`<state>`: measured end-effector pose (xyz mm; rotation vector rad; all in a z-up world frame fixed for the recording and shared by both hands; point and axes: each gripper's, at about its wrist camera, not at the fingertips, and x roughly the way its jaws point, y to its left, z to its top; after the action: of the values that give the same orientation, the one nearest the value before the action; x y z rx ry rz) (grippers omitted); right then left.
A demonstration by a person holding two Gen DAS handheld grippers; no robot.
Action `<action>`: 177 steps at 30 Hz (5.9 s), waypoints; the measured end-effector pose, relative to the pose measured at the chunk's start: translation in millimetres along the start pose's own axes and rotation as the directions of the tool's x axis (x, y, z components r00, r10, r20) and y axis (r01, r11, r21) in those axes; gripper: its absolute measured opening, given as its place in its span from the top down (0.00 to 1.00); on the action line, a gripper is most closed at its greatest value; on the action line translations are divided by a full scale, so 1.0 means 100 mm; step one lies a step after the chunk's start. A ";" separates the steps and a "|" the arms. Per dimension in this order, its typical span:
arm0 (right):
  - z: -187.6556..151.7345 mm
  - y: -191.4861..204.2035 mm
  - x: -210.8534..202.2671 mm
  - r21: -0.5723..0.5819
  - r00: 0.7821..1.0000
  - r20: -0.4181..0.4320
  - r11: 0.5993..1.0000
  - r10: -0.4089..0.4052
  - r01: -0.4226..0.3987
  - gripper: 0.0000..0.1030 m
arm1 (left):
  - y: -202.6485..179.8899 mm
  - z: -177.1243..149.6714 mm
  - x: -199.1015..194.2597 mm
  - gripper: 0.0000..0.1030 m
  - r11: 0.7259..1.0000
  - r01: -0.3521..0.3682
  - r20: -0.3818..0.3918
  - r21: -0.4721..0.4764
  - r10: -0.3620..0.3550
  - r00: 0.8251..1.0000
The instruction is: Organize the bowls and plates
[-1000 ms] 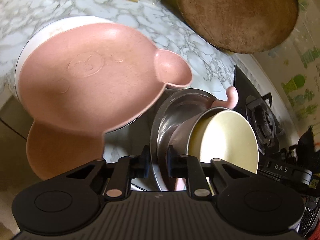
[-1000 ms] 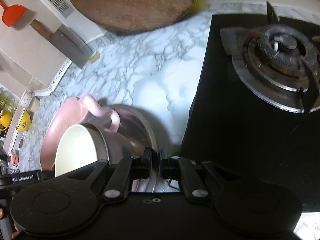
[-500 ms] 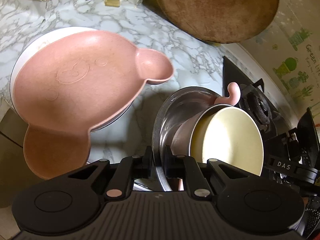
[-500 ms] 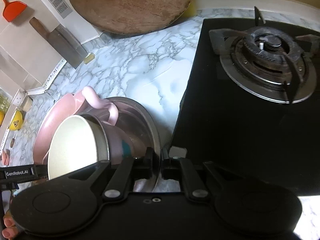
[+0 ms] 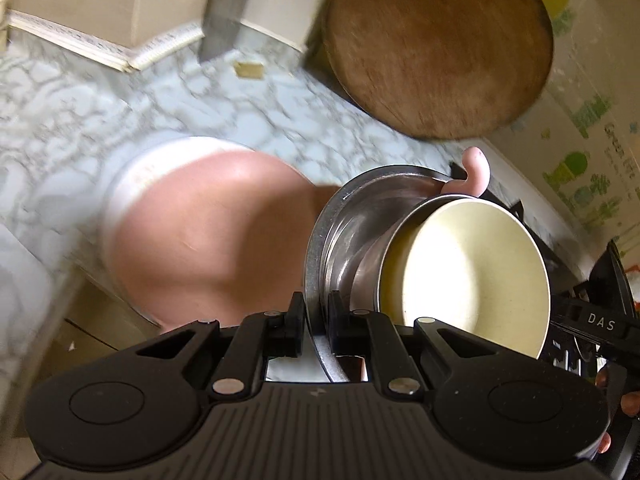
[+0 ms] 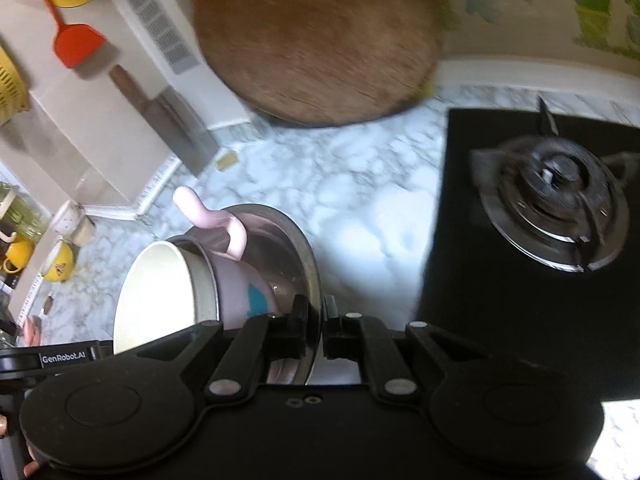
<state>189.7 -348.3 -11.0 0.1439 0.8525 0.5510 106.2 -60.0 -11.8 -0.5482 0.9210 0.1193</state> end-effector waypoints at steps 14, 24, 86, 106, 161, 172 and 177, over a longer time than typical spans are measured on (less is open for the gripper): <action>0.12 0.86 0.72 -0.017 0.998 -0.038 0.998 0.056 -0.057 0.93 | 0.86 0.43 -0.11 0.90 0.995 -0.090 -0.001 -0.041 0.090 0.996; 0.04 0.99 1.08 0.011 0.997 -0.077 1.000 0.027 -0.027 0.93 | 1.11 0.53 0.12 0.90 0.994 -0.109 -0.049 -0.020 0.108 0.993; 0.03 1.01 0.93 -0.132 0.999 -0.006 0.990 0.052 -0.052 0.92 | 1.19 0.38 -0.11 0.88 0.977 -0.208 0.072 -0.053 0.212 0.975; -0.27 1.22 0.34 -0.279 0.980 0.125 0.953 0.155 -0.116 0.92 | 0.78 -0.07 -0.68 0.31 0.976 -0.215 0.243 0.035 0.201 0.949; -1.22 1.87 -0.37 -0.283 0.903 0.429 0.954 0.035 0.098 0.92 | 0.62 -0.61 -1.17 0.08 0.939 -0.106 0.282 0.328 0.010 0.959; -1.30 1.90 -0.34 -0.262 0.923 0.386 0.958 -0.009 0.119 0.92 | 0.63 -0.66 -1.22 0.08 0.930 -0.130 0.303 0.344 0.021 0.953; -1.32 1.89 -0.33 -0.242 0.926 0.376 0.962 -0.026 0.125 0.92 | 0.64 -0.67 -1.22 0.08 0.933 -0.129 0.300 0.337 0.023 0.954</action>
<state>-2.5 -217.1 -12.1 -0.0295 0.4089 0.5367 -37.8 -22.2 26.2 -0.1516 0.6528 0.0988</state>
